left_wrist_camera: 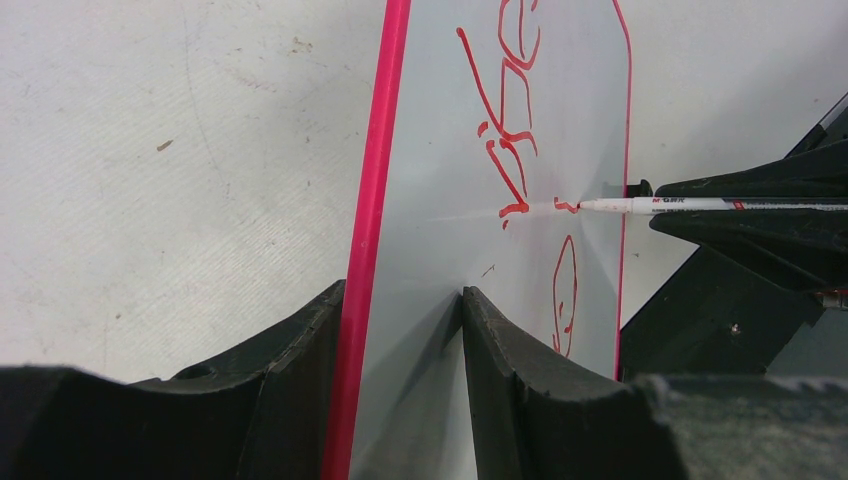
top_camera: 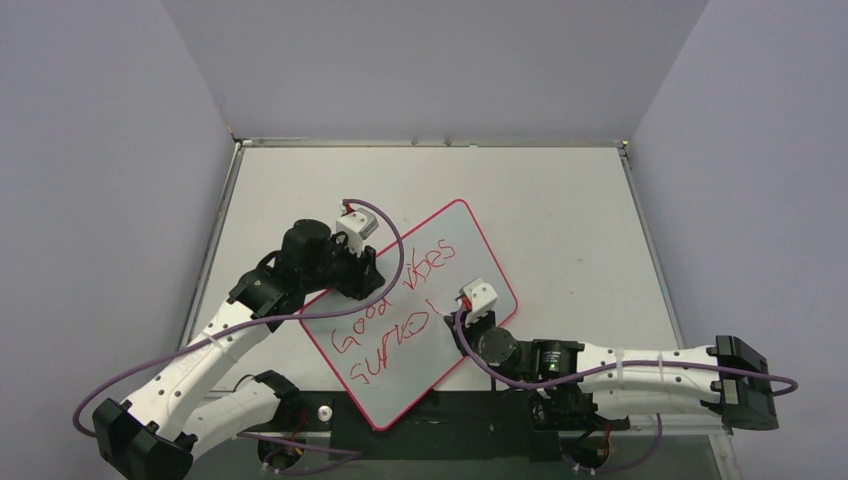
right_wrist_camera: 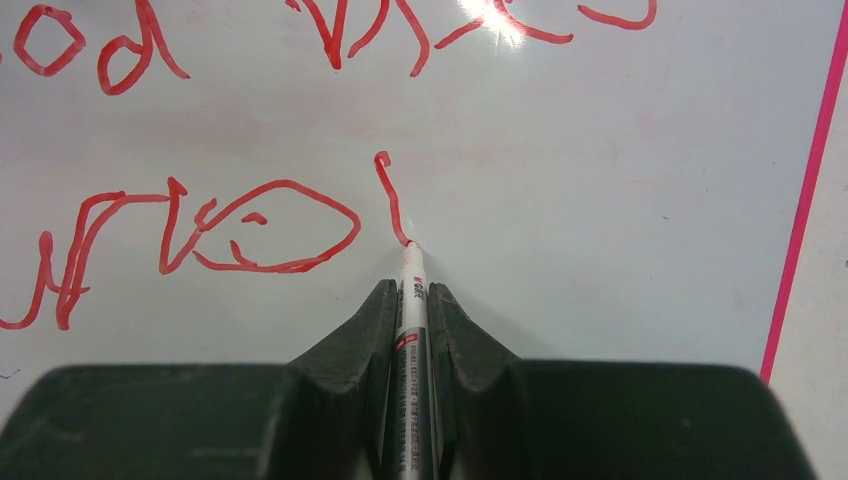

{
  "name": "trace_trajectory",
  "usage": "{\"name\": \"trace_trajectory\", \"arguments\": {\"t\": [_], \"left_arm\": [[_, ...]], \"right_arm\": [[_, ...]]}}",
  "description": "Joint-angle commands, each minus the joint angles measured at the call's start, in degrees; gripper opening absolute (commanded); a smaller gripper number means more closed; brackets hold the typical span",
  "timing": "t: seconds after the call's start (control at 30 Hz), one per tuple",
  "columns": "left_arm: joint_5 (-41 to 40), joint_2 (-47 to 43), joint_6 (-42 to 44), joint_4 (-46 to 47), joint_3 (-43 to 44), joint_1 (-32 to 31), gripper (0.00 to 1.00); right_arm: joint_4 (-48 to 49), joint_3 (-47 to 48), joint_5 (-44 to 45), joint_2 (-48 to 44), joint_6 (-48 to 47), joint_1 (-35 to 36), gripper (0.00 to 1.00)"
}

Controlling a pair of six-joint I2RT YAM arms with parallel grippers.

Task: Write a sentence on the whiteboard
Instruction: Write a sentence on the whiteboard stand.

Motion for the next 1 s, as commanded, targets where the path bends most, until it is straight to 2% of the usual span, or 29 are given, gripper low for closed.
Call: {"name": "trace_trajectory", "arguments": {"t": [0.0,0.4,0.97], "left_arm": [[-4.1,-0.5,2.5,3.1,1.3,0.1,0.0],[-3.9,-0.3,2.5,3.0,1.3,0.1,0.0],[-3.9,-0.4,2.6,3.0,1.4,0.1,0.0]], "right_arm": [[-2.1,2.8,1.7,1.3,-1.6,-0.4,0.0],[-1.8,8.7,0.7,5.9,-6.4,-3.6,0.0],[-0.6,11.6,-1.4,8.4,-8.8,-6.1,0.0]]}}
